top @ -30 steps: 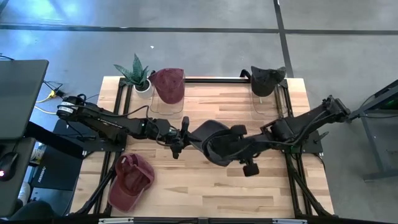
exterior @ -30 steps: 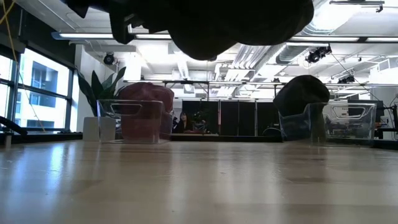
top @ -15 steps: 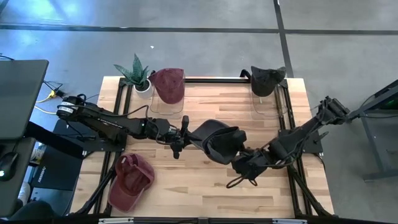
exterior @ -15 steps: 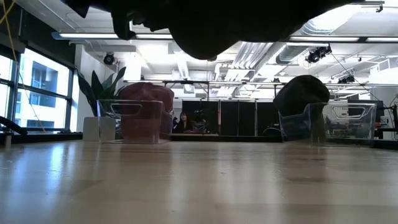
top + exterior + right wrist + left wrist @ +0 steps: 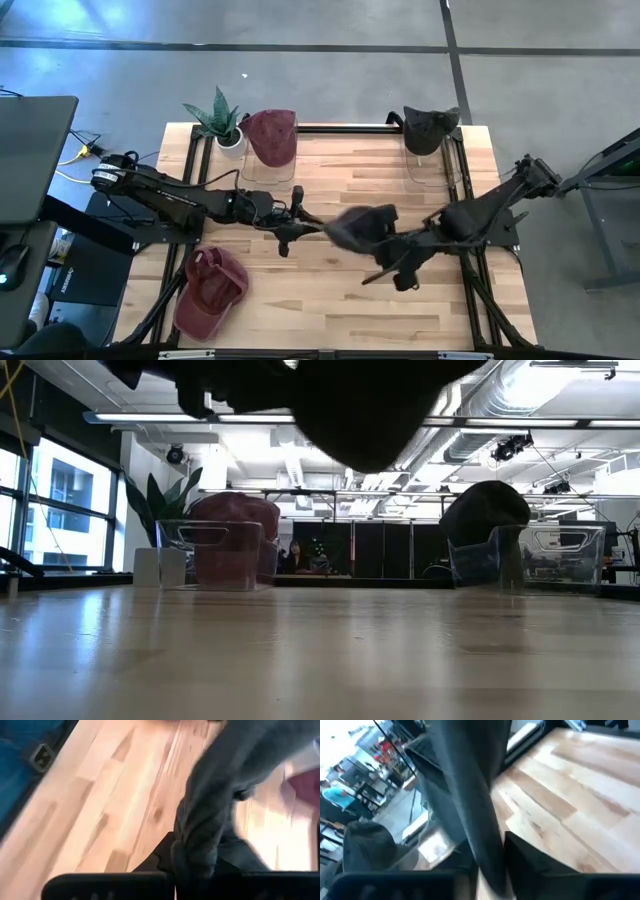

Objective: Pick & Place hat
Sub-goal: Put the black cap into the right transparent bin

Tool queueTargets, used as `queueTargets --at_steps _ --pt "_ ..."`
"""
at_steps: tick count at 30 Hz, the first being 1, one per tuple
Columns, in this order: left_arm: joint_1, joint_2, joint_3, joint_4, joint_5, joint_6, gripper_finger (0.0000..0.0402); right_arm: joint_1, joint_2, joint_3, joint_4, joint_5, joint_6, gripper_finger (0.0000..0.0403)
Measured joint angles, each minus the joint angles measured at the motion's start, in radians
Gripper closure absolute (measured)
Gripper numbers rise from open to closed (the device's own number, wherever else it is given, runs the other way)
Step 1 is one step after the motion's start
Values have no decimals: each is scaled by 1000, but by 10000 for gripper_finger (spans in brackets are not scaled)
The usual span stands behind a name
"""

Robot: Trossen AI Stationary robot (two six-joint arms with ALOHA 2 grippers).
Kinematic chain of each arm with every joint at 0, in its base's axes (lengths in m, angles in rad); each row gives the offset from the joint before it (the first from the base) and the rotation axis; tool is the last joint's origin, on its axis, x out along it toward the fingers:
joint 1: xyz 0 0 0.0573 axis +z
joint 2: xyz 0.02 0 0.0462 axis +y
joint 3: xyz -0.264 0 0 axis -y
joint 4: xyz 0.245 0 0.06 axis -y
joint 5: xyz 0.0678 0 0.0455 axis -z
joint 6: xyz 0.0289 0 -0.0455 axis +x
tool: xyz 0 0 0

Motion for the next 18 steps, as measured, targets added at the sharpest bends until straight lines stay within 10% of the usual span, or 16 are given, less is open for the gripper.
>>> queueTargets --at_steps 8,18 --pt "0 0 0 -58 -32 -2 214 -145 -1 338 -621 -9 182 400" --pt "0 0 0 -106 -80 -36 204 -496 -223 217 -587 83 -146 401"
